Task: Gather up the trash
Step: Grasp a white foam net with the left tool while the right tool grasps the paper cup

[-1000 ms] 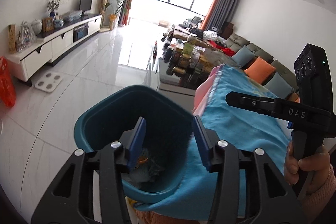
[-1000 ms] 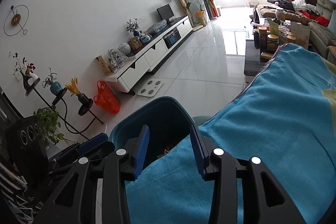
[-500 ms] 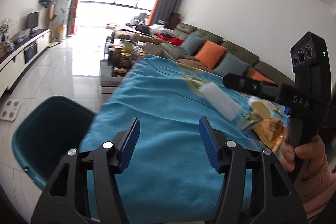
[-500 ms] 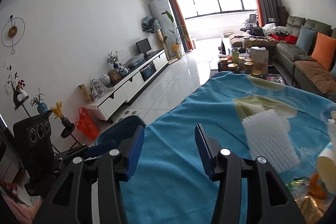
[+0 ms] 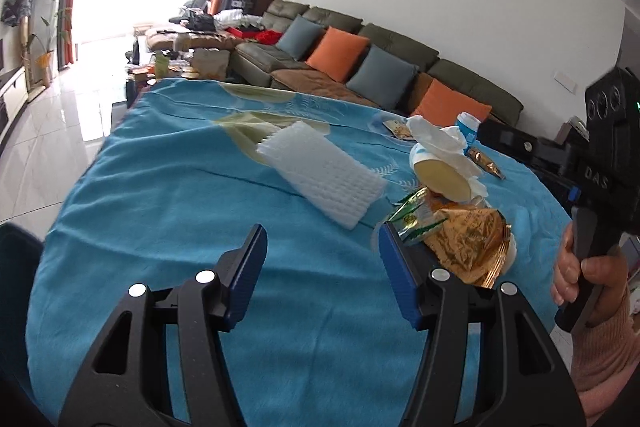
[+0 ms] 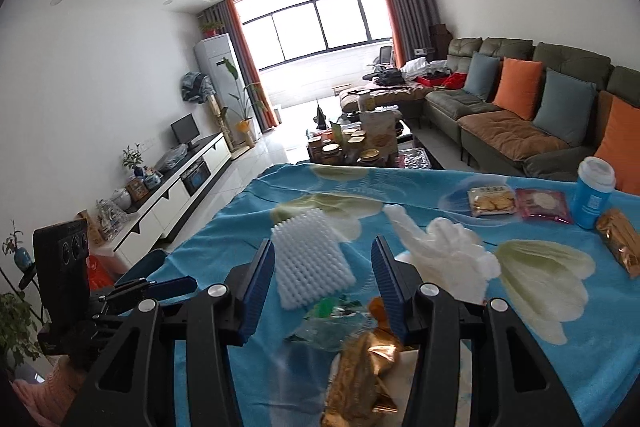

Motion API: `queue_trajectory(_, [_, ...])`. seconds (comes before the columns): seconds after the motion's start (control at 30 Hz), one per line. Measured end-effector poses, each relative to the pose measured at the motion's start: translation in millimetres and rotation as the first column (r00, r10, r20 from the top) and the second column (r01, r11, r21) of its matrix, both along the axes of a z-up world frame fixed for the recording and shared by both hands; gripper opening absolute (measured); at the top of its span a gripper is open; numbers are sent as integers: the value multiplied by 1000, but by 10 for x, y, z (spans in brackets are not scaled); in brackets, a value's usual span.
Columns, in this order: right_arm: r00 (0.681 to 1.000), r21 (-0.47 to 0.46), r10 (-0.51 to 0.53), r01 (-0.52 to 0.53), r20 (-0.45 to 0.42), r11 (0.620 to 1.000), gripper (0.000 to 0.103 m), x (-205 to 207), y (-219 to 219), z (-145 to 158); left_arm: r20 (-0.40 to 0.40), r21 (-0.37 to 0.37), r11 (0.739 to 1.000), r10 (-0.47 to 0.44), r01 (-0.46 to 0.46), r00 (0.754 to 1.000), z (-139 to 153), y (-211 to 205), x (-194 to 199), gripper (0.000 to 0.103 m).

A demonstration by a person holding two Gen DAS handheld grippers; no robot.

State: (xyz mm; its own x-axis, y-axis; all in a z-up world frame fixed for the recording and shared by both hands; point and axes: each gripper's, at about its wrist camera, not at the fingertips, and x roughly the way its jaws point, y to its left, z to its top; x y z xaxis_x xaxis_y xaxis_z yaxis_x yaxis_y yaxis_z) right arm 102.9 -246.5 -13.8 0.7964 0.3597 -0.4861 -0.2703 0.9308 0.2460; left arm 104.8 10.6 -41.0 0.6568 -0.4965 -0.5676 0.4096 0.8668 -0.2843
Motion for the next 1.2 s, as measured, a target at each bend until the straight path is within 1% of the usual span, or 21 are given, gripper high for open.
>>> queue_trajectory(0.13, [998, 5, -68, 68, -8, 998, 48, -41, -292, -74, -42, 13, 1000, -6, 7, 999, -37, -154, 252, 58])
queue_trajectory(0.23, [993, 2, -117, 117, -22, 993, 49, -95, -500, -147, -94, 13, 1000, 5, -3, 996, -79, -195, 450, 58])
queue_trajectory(0.37, [984, 8, -159, 160, -77, 987, 50, -221, -748, -327, -173, -4, 1000, 23, -24, 985, -163, -197, 697, 58])
queue_trajectory(0.53, [977, 91, -133, 150, -169, 984, 50, -426, -972, -559, -254, -42, 999, 13, -24, 967, -300, -237, 958, 58])
queue_trajectory(0.67, [973, 125, -124, 150, -196, 981, 50, -603, -1039, -663, -271, -59, 998, 2, -19, 963, -352, -279, 1066, 55])
queue_trajectory(0.7, [971, 144, -118, 150, -206, 978, 50, -640, -1065, -694, -277, -66, 998, -3, -16, 961, -357, -292, 1087, 53])
queue_trajectory(0.73, [970, 169, -108, 146, -216, 975, 50, -681, -1079, -716, -283, -70, 997, -6, -15, 959, -367, -301, 1103, 46])
queue_trajectory(0.77, [969, 187, -102, 145, -224, 972, 50, -724, -1077, -731, -288, -71, 997, -7, -14, 957, -379, -310, 1119, 37])
queue_trajectory(0.83, [966, 219, -85, 140, -244, 966, 50, -766, -1071, -775, -293, -65, 998, -6, -13, 956, -401, -345, 1128, 28])
queue_trajectory(0.93, [964, 289, -37, 115, -263, 950, 50, -782, -1049, -836, -284, -66, 998, -12, -7, 959, -398, -351, 1125, 23])
queue_trajectory(1.0, [963, 311, -22, 108, -267, 944, 50, -771, -1014, -865, -275, -67, 998, -15, -3, 961, -393, -342, 1108, 19])
queue_trajectory(1.07, [964, 338, -9, 101, -264, 935, 46, -744, -995, -876, -262, -65, 998, -16, -1, 965, -364, -329, 1063, 16])
queue_trajectory(1.1, [965, 352, -6, 101, -262, 931, 41, -728, -994, -883, -254, -67, 998, -18, 1, 967, -350, -324, 1028, 16])
queue_trajectory(1.13, [964, 362, -5, 104, -264, 926, 32, -718, -996, -892, -245, -65, 998, -17, 1, 969, -330, -315, 995, 15])
queue_trajectory(1.17, [965, 373, 0, 101, -263, 922, 28, -708, -992, -891, -233, -62, 998, -16, 1, 972, -307, -306, 959, 15])
queue_trajectory(1.2, [966, 379, 3, 99, -259, 920, 20, -707, -993, -889, -219, -63, 998, -17, 4, 976, -276, -289, 919, 15])
